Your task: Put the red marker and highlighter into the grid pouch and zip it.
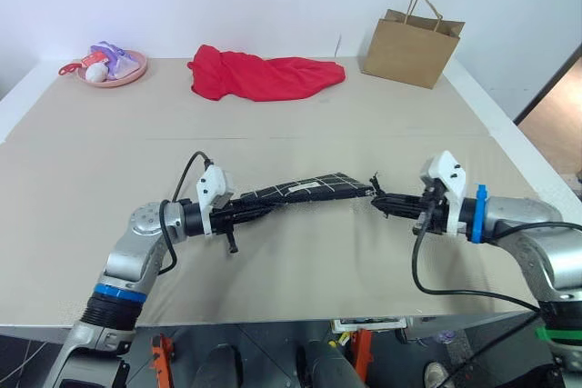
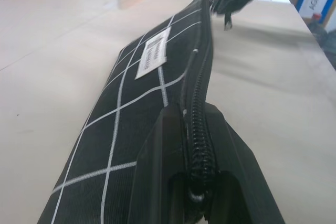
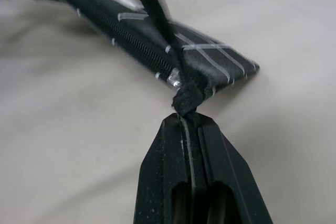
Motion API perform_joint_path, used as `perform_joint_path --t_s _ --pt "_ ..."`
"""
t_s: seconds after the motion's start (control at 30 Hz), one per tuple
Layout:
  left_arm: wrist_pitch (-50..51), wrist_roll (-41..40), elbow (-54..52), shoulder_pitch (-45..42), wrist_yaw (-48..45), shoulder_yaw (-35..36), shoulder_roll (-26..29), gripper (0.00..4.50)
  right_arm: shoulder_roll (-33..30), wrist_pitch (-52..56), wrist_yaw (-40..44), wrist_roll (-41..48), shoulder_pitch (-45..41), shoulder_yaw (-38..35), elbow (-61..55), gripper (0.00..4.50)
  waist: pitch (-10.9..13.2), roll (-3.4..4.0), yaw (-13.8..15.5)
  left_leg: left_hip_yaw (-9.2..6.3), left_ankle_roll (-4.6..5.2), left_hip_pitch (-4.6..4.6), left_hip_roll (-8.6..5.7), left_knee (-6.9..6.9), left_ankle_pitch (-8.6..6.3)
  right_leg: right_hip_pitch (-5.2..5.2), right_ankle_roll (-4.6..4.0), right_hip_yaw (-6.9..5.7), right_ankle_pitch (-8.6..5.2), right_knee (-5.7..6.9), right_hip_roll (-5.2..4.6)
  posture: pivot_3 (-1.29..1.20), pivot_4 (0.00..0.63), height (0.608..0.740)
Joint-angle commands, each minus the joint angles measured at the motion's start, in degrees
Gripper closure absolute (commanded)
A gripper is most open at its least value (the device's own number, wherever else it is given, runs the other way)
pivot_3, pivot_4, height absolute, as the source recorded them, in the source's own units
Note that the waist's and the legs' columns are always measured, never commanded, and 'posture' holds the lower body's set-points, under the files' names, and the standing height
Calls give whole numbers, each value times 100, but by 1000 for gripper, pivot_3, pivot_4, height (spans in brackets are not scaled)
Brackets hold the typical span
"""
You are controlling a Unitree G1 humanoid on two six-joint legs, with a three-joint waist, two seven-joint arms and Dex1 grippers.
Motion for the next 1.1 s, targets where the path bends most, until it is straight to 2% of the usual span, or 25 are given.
perform_joint_path --t_s 0.03,0.07,0.1,0.13,0.2,0.27,0.3,0.33,0.37,0.57,0.73,0.83,0.87,0.93,1.0,1.1 --pt "-141 0 23 -118 -56 42 -20 4500 9 106 -33 235 -23 -234 -253 3838 0 0 -9 0 0 1 0 0 0 0 0 0 0 0 0 0 150 740" --pt "-149 -2 26 -120 -52 35 -28 4500 15 153 -20 267 -4 -181 -305 3690 0 0 -19 1 0 2 1 0 0 1 0 1 0 0 1 0 150 740" --pt "-158 4 28 -119 -43 26 -38 4500 37 192 -20 303 23 -123 -380 2988 0 0 -19 2 0 4 2 0 0 1 0 3 1 0 3 0 150 740" --pt "-166 11 29 -118 -35 16 -47 4500 55 215 -9 337 47 -77 -447 2861 0 0 -17 2 0 4 3 -1 0 1 0 3 1 0 3 0 150 740" --pt "-168 21 10 -110 -12 3 -64 4500 113 283 -20 443 74 -62 -537 2161 0 0 -13 -1 0 4 3 -2 0 1 -1 0 0 0 4 0 150 740" --pt "-159 21 -24 -95 12 0 -77 4500 151 288 -75 449 87 -53 -568 1180 0 0 -12 -2 0 3 4 -2 0 1 0 0 0 0 4 0 150 740" --pt "-153 22 -44 -85 23 -1 -83 4500 167 266 -136 406 95 -51 -565 902 0 0 -11 -1 0 3 2 -1 0 2 0 1 0 0 2 0 150 740" --pt "-151 22 -60 -73 33 1 -87 4500 184 278 -215 367 73 -67 -510 275 0 0 -10 -1 0 2 2 0 0 2 1 1 0 0 2 0 150 740" --pt "-150 22 -79 -57 43 3 -92 4500 184 288 -222 386 62 -114 -460 55 0 0 -9 0 0 2 0 0 0 2 2 1 0 0 0 0 150 740" --pt "-720 252 102 -28 -111 -119 -138 4500 -259 125 25 405 211 -611 -254 55 0 1 0 1 0 1 -1 2 0 2 3 2 1 0 -1 0 150 740" --pt "-2191 693 982 -279 -743 -345 -64 4500 -610 25 227 451 518 -1115 -177 55 0 1 10 1 0 3 -3 1 0 4 3 1 0 -1 -1 0 150 740" --pt "-2734 833 1584 -444 -993 -358 -6 4500 -663 -13 246 434 713 -1250 -215 55 0 1 7 0 0 3 -2 1 0 4 1 0 1 -1 0 0 150 740" --pt "-2735 801 1682 -448 -1174 -383 47 3664 -659 -13 226 434 779 -1279 -246 0 0 2 -3 0 0 6 -2 1 0 5 1 1 1 0 0 0 150 740" --pt "-2713 688 1750 -434 -1384 -388 79 3001 -645 -26 188 428 869 -1315 -282 0 -1 3 -21 4 0 8 -2 1 0 4 1 5 2 0 1 0 150 740" --pt "-2126 264 1378 -303 -1468 -300 46 2017 -616 -34 150 431 948 -1336 -322 0 -1 3 -18 6 0 8 -1 0 0 4 3 8 2 0 1 0 150 740" --pt "-1661 -35 931 -174 -1022 -9 -24 996 -607 -60 150 425 1047 -1336 -349 0 -1 3 -10 5 0 6 -2 1 0 5 6 6 1 0 -1 0 150 740"
